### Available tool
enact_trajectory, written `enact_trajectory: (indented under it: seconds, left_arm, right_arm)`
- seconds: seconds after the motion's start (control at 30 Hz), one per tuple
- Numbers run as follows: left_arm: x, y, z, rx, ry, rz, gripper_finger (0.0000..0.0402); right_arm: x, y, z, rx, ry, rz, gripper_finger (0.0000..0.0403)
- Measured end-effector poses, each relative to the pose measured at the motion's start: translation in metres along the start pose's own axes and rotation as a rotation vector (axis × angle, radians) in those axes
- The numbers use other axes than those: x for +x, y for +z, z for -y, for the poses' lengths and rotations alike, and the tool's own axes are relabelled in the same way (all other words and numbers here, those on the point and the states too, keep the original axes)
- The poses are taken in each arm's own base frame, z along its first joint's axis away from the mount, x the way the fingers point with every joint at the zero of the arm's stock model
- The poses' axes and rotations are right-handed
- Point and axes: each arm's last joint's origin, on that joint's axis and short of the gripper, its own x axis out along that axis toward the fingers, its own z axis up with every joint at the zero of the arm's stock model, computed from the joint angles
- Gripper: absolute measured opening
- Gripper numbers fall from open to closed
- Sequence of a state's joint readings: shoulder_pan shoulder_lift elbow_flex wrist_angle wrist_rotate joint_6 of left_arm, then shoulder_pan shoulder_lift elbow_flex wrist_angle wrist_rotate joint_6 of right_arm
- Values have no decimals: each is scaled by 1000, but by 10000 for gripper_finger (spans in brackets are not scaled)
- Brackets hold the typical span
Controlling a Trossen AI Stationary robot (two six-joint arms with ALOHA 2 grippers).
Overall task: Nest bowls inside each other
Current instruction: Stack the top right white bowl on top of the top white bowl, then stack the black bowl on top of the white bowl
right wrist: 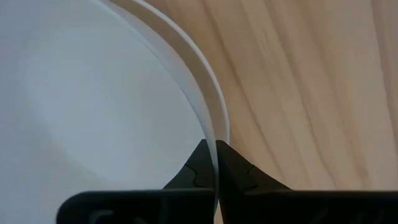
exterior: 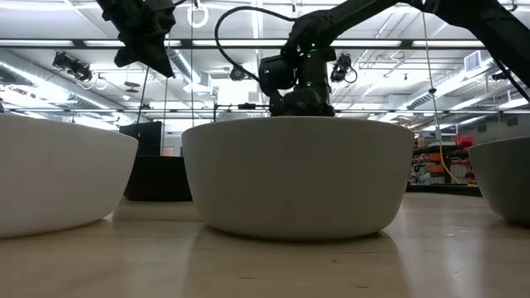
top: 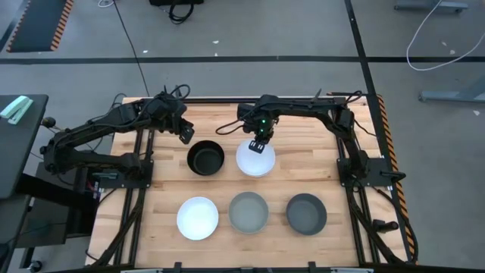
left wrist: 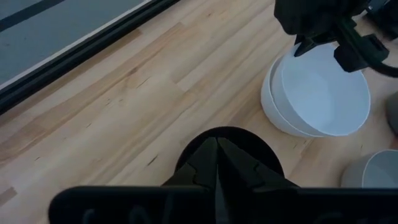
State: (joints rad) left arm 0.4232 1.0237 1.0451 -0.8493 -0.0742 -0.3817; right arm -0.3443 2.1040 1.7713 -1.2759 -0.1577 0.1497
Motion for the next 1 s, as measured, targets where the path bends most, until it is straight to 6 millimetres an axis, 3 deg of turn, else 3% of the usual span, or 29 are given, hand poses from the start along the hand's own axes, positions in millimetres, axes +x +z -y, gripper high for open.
enact_trajectory:
  seconds: [0.57, 0.87, 1.0]
  left_arm:
    - [0, -1, 0, 0, 2, -6, 18]
    - [5, -1, 0, -18, 6, -32, 30]
    - [13, -2, 2, -23, -29, -100, 26]
  right_arm:
    - [-3, -3, -2, -29, 1, 5, 74]
    - [-35, -16, -3, -29, 11, 74, 89]
    - [-50, -25, -11, -35, 27, 116, 81]
